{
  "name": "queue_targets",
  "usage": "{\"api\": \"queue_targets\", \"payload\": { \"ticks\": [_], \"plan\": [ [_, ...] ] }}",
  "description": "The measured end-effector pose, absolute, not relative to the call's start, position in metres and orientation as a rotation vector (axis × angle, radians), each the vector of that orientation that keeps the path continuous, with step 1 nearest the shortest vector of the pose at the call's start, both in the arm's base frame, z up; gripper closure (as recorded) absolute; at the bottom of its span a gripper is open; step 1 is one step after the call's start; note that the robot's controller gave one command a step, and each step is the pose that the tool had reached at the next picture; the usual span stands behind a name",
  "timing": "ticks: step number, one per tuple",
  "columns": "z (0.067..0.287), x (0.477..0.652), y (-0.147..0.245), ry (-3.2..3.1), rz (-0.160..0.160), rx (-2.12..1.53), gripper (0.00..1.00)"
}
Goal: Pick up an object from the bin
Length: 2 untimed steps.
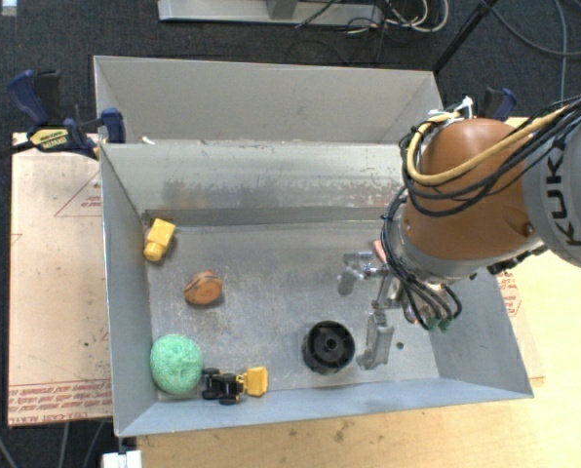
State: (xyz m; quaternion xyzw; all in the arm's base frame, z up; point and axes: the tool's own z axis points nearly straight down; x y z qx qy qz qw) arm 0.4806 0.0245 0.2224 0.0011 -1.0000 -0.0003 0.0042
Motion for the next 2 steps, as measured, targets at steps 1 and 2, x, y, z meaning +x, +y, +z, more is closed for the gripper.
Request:
{"api": "queue_targets", "payload": {
  "ticks": [1,2],
  "plan": [
    [0.227,0.482,0.024,-3.142,-0.002,0.001,0.00],
    [0.141,0.482,0.019,-3.142,-0.001,0.161,0.00]
  ]
}}
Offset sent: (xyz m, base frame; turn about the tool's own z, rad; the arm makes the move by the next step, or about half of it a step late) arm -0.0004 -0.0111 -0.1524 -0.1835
